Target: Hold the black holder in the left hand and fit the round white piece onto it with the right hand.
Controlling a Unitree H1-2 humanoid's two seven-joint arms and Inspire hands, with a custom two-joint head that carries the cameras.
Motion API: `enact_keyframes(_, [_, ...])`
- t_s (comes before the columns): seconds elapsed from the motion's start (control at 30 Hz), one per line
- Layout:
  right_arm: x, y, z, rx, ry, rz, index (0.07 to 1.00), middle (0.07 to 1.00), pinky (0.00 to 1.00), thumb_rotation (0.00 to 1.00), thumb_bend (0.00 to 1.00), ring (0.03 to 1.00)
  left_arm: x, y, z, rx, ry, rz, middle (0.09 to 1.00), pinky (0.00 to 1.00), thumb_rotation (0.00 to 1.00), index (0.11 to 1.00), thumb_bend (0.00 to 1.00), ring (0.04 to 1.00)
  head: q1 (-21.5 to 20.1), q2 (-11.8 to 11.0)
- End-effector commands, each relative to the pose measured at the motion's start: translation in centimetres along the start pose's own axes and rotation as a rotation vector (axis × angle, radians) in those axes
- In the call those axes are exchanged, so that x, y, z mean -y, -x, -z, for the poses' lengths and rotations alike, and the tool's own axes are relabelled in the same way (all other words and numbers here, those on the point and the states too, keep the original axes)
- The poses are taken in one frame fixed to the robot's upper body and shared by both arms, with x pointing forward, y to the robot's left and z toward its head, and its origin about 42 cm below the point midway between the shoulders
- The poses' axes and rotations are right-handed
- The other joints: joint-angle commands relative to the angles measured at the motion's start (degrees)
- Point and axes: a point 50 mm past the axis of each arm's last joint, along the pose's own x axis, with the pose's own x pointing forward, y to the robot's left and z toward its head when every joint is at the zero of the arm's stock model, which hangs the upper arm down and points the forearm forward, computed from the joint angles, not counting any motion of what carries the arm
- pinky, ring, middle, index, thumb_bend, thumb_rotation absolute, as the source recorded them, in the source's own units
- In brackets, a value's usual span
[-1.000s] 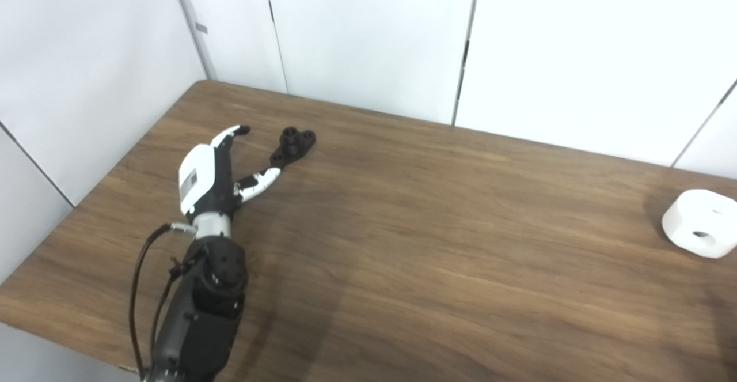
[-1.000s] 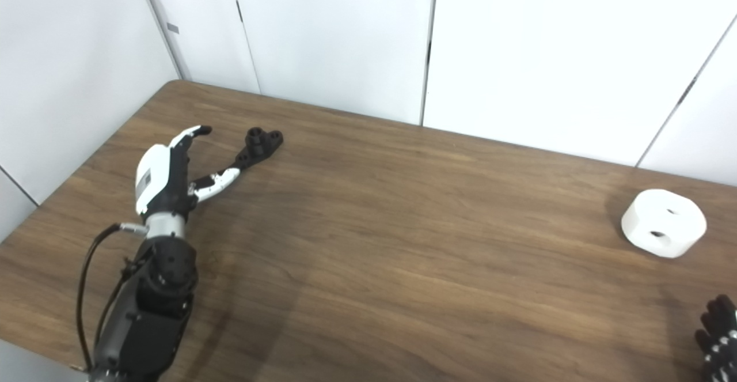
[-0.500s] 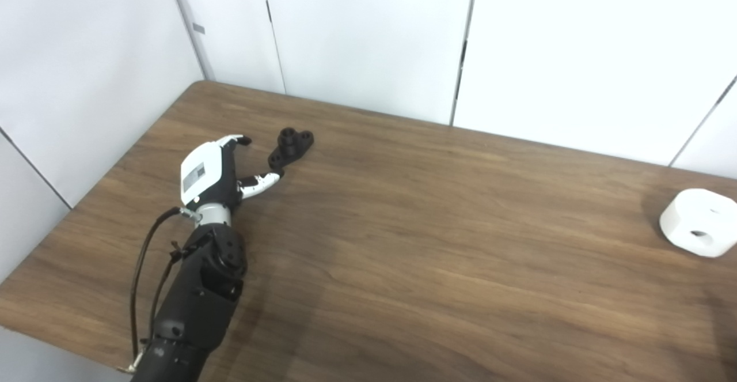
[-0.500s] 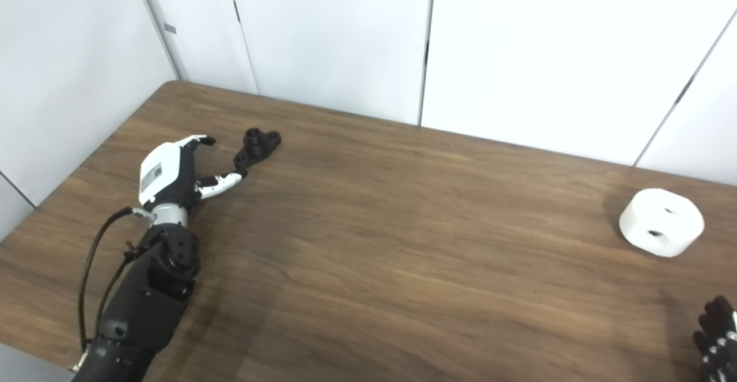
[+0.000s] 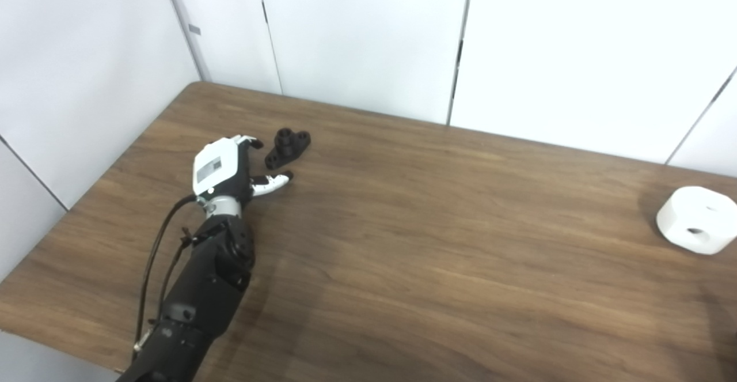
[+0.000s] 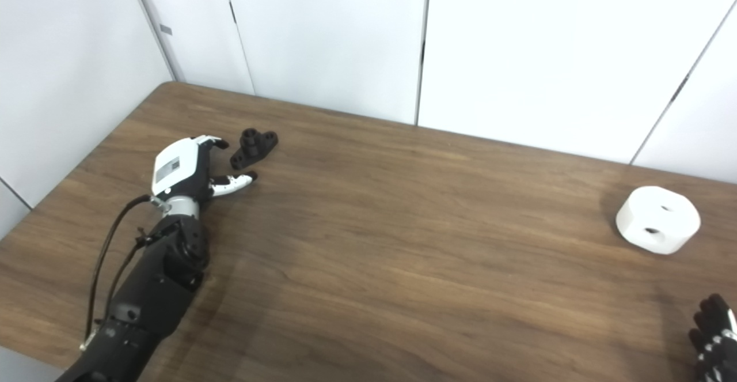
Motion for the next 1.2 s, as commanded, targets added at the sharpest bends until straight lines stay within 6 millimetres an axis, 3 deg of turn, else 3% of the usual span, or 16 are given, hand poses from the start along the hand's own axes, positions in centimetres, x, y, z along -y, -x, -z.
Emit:
enact_keyframes(0.0, [-1.6,1.7,1.8,-0.059,-0.041,-0.002,1.000,1.000,1.00,1.00,0.74,1.000,-2.1,-1.8,-1.4,0.059,-0.018,-0.076,0.893,1.00,0.37,0.753,0.82,0.951,-0.3,-0.1])
enact_keyframes(0.3, [-2.7,1.7,1.9,-0.043,-0.045,-0.005,1.000,1.000,1.00,1.00,0.73,1.000,-1.5,-3.2,-1.3,0.029,-0.045,-0.044,0.897,1.00,0.39,0.744,0.81,0.952,-1.5,-0.5])
enact_keyframes(0.4, [-2.8,1.7,1.9,-0.037,-0.039,-0.008,1.000,1.000,1.00,1.00,0.70,1.000,-1.5,-3.5,-1.4,0.024,-0.041,-0.044,0.891,1.00,0.36,0.735,0.80,0.949,-1.6,-0.6])
enact_keyframes(0.93, [-2.8,1.9,1.9,-0.045,-0.045,-0.004,1.000,1.000,1.00,1.00,0.72,1.000,-1.5,-5.0,-2.2,0.044,-0.037,-0.048,0.871,1.00,0.36,0.665,0.80,0.936,-1.8,-0.1])
enact_keyframes(1.1, [-2.9,1.9,1.9,-0.043,-0.047,-0.002,1.000,1.000,1.00,1.00,0.72,1.000,-1.6,-5.2,-2.4,0.042,-0.008,-0.070,0.854,1.00,0.26,0.559,0.77,0.925,-2.0,0.0])
enact_keyframes(1.13, [-2.9,1.9,1.9,-0.042,-0.047,-0.002,1.000,1.000,1.00,1.00,0.72,1.000,-1.5,-5.2,-2.4,0.043,-0.007,-0.075,0.849,1.00,0.17,0.525,0.65,0.921,-2.0,0.0])
enact_keyframes(1.17, [-2.9,1.8,1.9,-0.039,-0.048,-0.002,1.000,1.000,1.00,1.00,0.72,1.000,-1.5,-5.2,-2.4,0.044,-0.008,-0.085,0.847,1.00,0.13,0.507,0.59,0.919,-2.0,0.0])
